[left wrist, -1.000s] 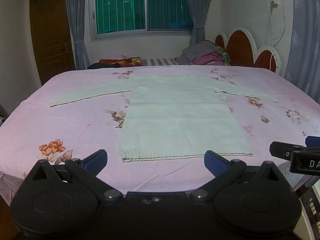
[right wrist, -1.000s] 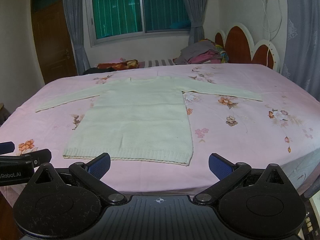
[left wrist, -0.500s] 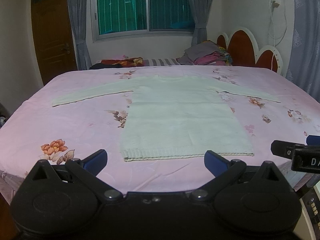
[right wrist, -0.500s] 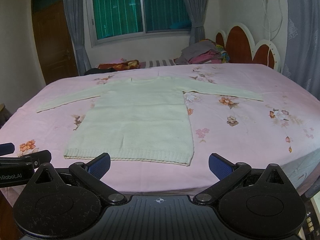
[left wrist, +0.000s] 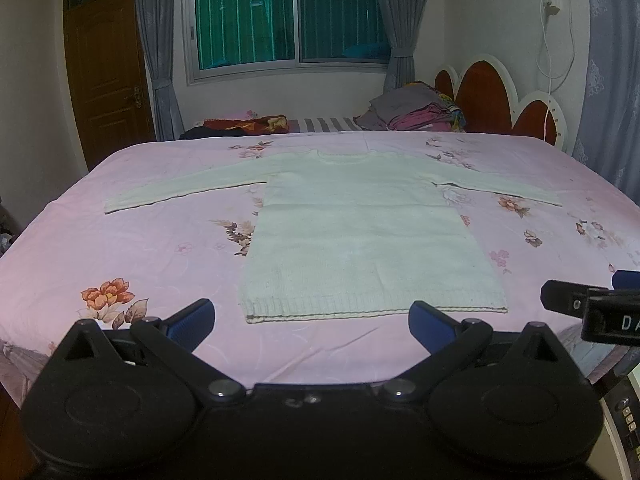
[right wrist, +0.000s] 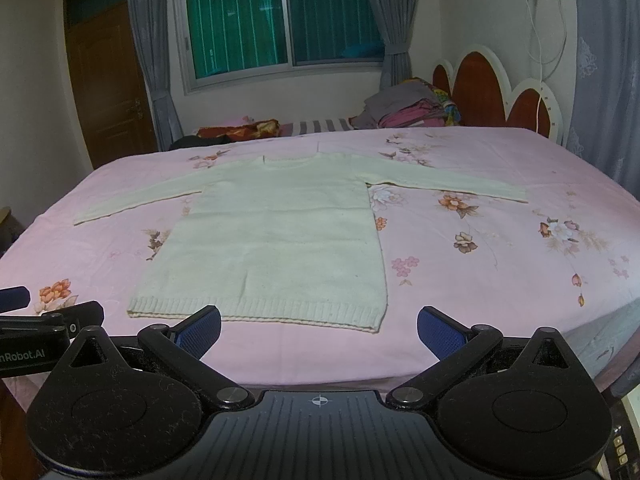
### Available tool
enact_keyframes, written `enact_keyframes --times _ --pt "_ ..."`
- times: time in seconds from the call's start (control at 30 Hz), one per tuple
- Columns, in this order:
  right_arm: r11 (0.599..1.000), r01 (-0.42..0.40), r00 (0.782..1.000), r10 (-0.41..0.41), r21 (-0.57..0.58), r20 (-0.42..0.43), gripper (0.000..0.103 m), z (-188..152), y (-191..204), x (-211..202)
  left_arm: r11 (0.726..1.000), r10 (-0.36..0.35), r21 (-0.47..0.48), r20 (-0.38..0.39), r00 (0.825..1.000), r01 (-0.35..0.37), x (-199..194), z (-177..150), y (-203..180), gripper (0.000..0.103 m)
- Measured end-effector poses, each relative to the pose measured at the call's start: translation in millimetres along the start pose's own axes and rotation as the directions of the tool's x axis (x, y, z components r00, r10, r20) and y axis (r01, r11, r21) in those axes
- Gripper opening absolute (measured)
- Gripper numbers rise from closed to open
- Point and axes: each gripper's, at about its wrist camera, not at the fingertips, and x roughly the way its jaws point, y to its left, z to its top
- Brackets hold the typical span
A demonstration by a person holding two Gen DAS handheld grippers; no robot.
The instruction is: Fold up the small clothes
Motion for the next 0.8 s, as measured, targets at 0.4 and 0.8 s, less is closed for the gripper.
enact_keyframes --times 0.4,0.8 --pt "1.0 -0.006 1.0 0.006 0.003 -0.002 0.103 0.6 1.4 0.4 1.0 0.005 0.002 -0.002 1.0 -0.005 2.4 0.4 -2.0 0.103" --pt "1.0 -0.017 1.0 0.017 0.001 -0.003 0.103 -0.1 -7.7 6.2 1.0 0.015 -0.002 -0.002 1.0 -0.015 4.0 -1.4 -8.2 0.103"
